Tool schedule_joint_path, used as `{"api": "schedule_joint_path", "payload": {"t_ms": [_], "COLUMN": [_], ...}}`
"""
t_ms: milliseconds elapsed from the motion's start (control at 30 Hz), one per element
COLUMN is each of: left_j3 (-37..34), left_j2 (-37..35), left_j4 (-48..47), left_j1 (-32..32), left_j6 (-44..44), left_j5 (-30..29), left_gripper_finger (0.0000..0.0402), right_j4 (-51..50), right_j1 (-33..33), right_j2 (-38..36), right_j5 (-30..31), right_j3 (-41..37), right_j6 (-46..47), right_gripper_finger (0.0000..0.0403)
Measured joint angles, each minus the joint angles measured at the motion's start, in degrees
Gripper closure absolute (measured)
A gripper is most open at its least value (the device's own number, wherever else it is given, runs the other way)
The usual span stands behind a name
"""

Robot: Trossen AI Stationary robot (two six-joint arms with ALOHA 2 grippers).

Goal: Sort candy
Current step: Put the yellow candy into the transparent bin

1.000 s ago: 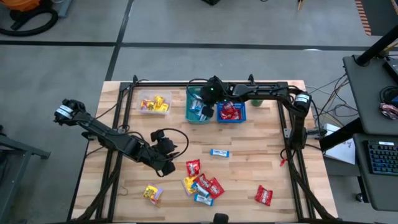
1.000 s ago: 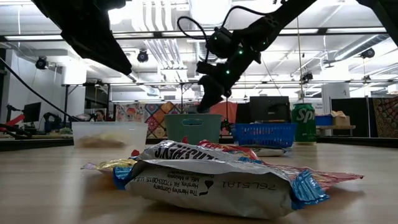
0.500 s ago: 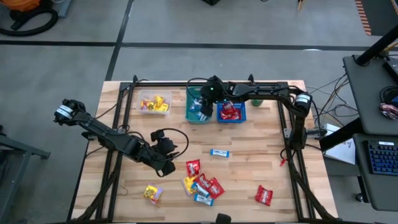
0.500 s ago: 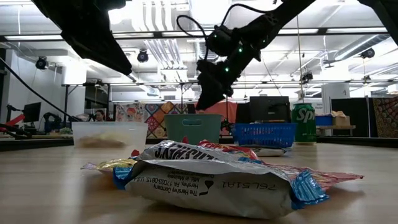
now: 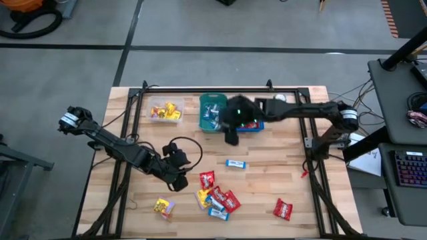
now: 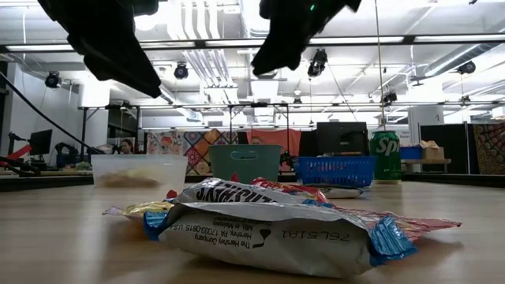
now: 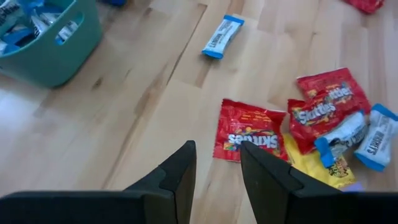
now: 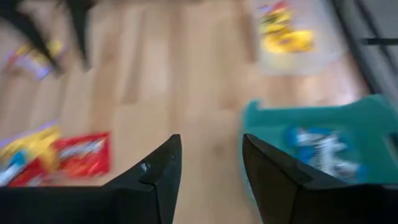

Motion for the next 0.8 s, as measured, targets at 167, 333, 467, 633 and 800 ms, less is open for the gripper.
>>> {"api": "schedule_joint_path", "payload": {"t_ms": [167,333,467,633,800], "left_j3": [0.0,0.0,0.0,0.0,0.0], "left_j2": [0.4,0.3,0.8,2.0,3.0], "left_j4": [0.8,0.6,-0.8,-4.6,-10.3], "left_j1": [-1.3,-3.0,-4.3,-6.8,-10.1], "left_j6": [-0.1,-6.4,-15.5,-27.0,-39.6], "left_j5": [2.2,10.0,19.3,29.7,34.9], "left_gripper_finger": [0.0292,0.0292,0.0292,0.0292,0.0292], "right_j4": [-5.0,-6.6,-7.5,-7.6,-7.6], "right_j1": [6.9,12.3,15.5,18.3,20.0], "right_j2": [-1.0,-1.3,-1.3,-1.3,-1.3], "right_j5": [0.0,0.1,0.1,0.1,0.2], "right_j3": [-0.7,-1.4,-1.5,-1.5,-1.5], "right_j6": [0.9,4.1,5.9,7.5,8.4], "right_gripper_finger": [0.0257,0.0269,0.0275,0.0273,0.0276]}}
